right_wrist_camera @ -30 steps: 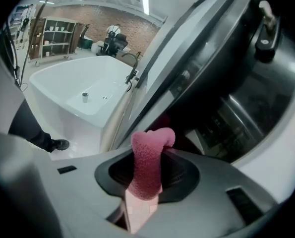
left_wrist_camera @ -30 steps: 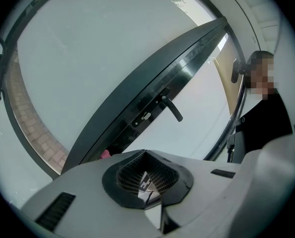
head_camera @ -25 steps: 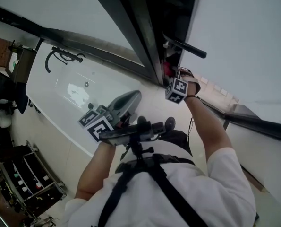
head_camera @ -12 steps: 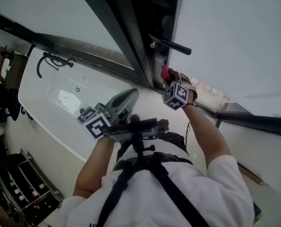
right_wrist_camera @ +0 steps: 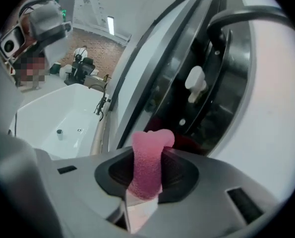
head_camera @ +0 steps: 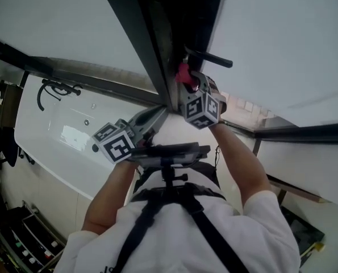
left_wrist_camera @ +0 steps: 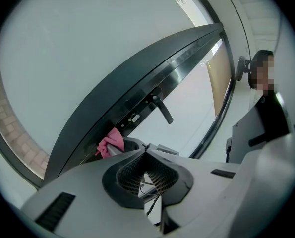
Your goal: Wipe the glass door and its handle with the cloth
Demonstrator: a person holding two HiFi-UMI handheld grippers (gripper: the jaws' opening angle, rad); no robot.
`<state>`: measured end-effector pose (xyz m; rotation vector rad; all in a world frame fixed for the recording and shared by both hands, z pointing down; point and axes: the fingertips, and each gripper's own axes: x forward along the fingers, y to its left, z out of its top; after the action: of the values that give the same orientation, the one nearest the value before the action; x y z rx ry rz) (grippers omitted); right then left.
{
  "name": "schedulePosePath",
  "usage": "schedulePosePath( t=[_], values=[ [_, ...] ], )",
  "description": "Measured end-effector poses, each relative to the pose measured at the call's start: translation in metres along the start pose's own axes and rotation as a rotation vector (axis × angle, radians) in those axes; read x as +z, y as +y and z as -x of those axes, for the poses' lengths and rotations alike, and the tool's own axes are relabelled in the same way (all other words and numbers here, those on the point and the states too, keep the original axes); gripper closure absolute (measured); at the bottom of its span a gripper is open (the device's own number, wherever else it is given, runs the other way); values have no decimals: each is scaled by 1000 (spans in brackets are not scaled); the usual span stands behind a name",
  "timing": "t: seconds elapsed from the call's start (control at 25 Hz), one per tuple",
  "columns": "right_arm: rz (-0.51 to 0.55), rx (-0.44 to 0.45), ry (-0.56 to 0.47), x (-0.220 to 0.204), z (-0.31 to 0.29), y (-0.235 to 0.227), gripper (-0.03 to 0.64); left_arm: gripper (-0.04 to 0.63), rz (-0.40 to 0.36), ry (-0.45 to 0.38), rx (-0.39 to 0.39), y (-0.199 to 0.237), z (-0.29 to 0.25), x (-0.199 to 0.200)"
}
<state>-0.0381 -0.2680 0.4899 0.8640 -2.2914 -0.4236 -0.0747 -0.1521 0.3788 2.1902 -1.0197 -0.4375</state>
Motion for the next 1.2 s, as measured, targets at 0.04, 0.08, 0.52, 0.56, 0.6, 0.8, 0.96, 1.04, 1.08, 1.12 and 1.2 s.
schedulePosePath(
  t=[0.04, 0.08, 0.52, 0.56, 0.6, 0.8, 0.96, 1.04, 1.08, 1.12, 1.2],
  values=[
    [-10, -19, -3, 6, 1, -5, 511, 603, 0, 3, -12, -1, 0, 1],
    [-25, -39, -4, 12, 3, -9, 511, 603, 0, 6, -23, -2, 0, 1],
    [-182, -237, -64, 48, 29, -32, 514, 603, 38, 28, -120, -8, 7, -3],
    [-201, -253, -74, 52, 31, -34, 514, 604, 37, 29, -124, -8, 7, -2],
    [-210, -261, -80, 54, 32, -34, 514, 603, 38, 29, -128, -7, 7, -2],
    [-246, -259, -112, 61, 38, -31, 514, 603, 47, 24, -143, -7, 7, -3],
    [-331, -243, -130, 68, 46, -30, 514, 603, 50, 18, -143, -5, 8, -3],
    [-362, -244, -160, 77, 52, -33, 514, 603, 51, 14, -143, -4, 9, -3],
    [-371, -250, -178, 82, 56, -35, 514, 603, 52, 12, -144, -5, 9, -3],
    [-376, -256, -197, 87, 60, -38, 514, 603, 53, 11, -146, -5, 9, -2],
    [-364, -267, -221, 96, 67, -45, 514, 603, 54, 10, -149, -7, 8, -2]
  ],
)
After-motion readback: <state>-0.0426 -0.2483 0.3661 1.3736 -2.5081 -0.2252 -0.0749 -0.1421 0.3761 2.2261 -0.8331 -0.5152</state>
